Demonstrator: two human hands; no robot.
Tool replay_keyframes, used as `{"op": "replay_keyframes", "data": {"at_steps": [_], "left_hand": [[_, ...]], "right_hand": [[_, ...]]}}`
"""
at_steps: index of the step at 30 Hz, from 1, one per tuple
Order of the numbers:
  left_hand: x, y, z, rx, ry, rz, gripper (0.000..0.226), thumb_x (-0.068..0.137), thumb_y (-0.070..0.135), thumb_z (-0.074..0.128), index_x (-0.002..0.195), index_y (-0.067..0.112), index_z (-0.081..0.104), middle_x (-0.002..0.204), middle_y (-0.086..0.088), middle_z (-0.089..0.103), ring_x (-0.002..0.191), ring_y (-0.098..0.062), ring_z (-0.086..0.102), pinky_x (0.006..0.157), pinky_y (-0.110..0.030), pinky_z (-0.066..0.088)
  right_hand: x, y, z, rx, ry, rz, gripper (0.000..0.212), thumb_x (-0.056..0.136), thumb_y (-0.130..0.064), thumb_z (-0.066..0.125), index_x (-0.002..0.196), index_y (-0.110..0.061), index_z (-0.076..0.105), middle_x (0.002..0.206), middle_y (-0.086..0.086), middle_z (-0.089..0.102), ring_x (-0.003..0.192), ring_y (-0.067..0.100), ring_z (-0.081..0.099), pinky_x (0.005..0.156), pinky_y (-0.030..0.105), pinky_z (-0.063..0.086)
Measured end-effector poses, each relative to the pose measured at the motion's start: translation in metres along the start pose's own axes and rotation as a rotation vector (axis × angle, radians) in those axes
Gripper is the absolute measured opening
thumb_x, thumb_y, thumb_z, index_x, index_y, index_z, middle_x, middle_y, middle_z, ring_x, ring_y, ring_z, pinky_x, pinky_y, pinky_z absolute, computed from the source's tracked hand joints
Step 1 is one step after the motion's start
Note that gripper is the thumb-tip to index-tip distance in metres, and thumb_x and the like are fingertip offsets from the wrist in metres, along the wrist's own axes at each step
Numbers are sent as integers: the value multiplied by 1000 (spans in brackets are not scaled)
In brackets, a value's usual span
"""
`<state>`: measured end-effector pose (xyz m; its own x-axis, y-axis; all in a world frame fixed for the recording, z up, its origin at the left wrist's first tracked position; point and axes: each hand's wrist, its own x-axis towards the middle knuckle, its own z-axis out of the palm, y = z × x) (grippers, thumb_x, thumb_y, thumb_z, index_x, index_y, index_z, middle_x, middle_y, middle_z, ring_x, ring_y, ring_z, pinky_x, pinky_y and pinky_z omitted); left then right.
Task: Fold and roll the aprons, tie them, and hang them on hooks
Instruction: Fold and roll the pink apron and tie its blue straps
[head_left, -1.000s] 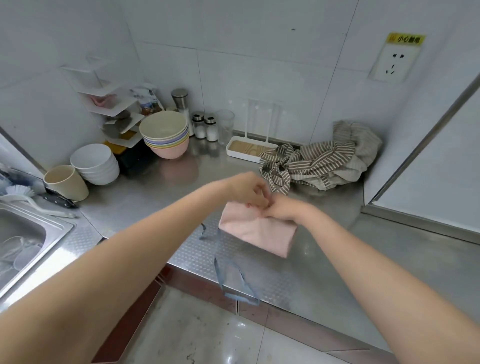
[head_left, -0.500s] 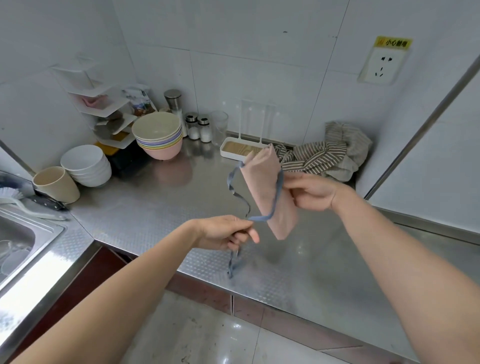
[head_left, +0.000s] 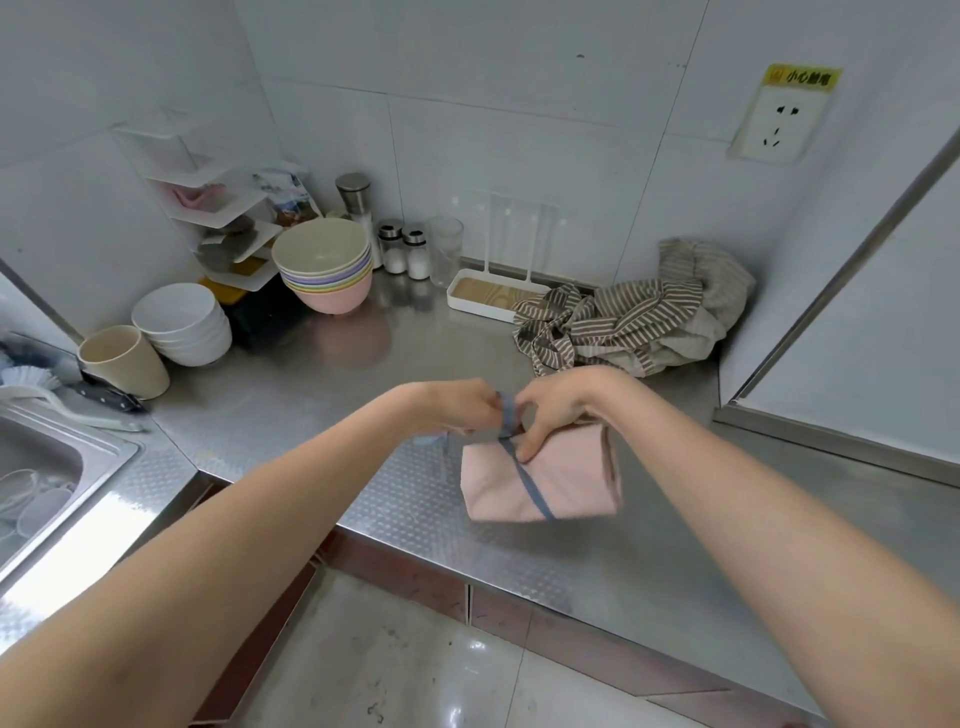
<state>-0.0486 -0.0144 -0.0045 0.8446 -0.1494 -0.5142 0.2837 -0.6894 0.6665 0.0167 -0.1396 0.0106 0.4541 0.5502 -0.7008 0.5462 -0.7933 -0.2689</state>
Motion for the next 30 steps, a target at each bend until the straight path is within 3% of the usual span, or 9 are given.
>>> {"op": "replay_keyframes", "data": {"at_steps": [5,8,11,13,16,18,21,25,30], "left_hand": [[0,-3,-5,7,180,142,22,92,13,56,70,13,58,61,7,48,51,5,43,58,-9,34],[-3,-13,-12,-380,310,157,13,92,19,57,96,12,67,97,1,62,89,-2,53,79,-19,40],[-10,-28,-16,-648,45,13,48,82,49,63,121,21,55,118,1,54,107,-18,49,86,-31,41],[-14,-33,-12,-478,-135,-56,52,76,49,69,118,22,56,116,-3,59,101,-22,53,84,-36,43],[-13,-30,-4,-330,-42,-83,38,83,31,70,118,21,59,112,-4,64,98,-19,58,88,-36,48],[-11,-28,-7,-379,-56,-86,28,87,36,62,112,23,60,107,-1,62,95,-17,57,84,-32,48],[-10,-32,-13,-615,-166,-210,44,93,47,46,120,14,57,111,-8,57,97,-21,56,79,-28,51],[-12,-44,-12,-536,-212,-207,12,95,11,49,94,9,61,85,-4,61,73,-11,59,67,-19,53],[-9,-34,-11,-473,-85,-115,19,89,-1,55,85,14,66,75,3,64,68,-7,55,67,-15,45]], "right_hand": [[6,7,6,105,108,-82,14,80,-27,72,85,-17,63,83,-1,58,75,15,53,64,25,39],[5,17,4,220,70,-168,10,85,-20,68,94,-16,69,79,-6,61,67,4,52,64,18,41],[4,24,5,428,58,-232,7,87,-12,64,89,-18,69,73,-13,65,66,-2,57,66,14,45],[5,28,7,605,63,-236,13,87,-7,64,78,-17,66,65,-12,66,59,-1,60,60,15,48],[7,32,9,602,42,-219,9,87,-6,63,86,-14,69,67,-11,69,62,2,62,64,19,52],[5,30,8,524,39,-219,13,87,-9,64,98,-6,69,73,-9,68,69,6,62,72,22,51],[-2,26,5,422,2,-230,17,87,-7,63,103,-5,69,82,-5,66,76,8,60,78,22,49],[-9,13,-3,255,3,-293,20,87,-5,62,106,-5,69,84,-6,65,73,2,57,74,14,46],[-10,-5,-5,143,-51,-297,20,87,-5,61,106,-5,68,81,-8,62,70,0,54,69,12,44]]}}
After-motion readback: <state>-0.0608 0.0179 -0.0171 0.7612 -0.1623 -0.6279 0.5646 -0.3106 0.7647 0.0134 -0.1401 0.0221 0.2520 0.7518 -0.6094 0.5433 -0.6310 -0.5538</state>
